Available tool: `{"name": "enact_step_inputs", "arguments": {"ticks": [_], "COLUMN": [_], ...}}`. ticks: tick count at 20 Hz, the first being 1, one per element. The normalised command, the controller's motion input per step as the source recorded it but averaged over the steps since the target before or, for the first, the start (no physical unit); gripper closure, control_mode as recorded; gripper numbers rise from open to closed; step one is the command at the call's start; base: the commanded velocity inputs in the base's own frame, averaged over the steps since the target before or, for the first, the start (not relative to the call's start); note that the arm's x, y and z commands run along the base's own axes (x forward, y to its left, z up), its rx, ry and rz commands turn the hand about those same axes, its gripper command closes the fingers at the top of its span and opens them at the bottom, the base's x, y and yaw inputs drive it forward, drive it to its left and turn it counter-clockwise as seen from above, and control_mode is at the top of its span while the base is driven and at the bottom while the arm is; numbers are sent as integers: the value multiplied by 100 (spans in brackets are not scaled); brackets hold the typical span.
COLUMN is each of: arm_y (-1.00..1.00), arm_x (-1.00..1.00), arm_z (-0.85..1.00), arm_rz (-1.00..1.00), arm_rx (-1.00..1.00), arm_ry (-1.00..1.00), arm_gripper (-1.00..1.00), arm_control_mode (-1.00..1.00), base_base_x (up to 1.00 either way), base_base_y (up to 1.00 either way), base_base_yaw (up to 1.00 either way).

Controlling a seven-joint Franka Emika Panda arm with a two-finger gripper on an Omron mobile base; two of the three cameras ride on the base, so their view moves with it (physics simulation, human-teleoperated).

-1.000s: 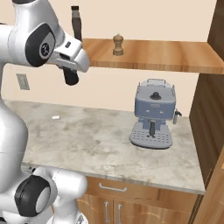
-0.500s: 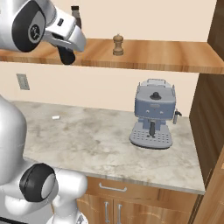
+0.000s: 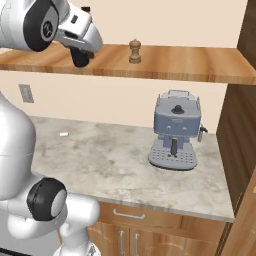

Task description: There are various items on the counter. Only move the condiments/shakers into the cabinet.

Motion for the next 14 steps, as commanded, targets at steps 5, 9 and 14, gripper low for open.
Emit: {"name": "enact_step_inputs", "arguments": {"ticks": [5,9,14], "arm_y": [0,-3,-11], "arm_x": [60,60,33], "arm_z": [0,-1,-2], "arm_rz": [0,0,5], "arm_rx": [0,0,0], "arm_ry": [0,0,0], "arm_gripper": [100,100,100], "arm_control_mode": [-100,-100,-100], "base_base_x": [0,0,0], "base_base_y": [0,0,0], "base_base_yaw": [0,0,0]}}
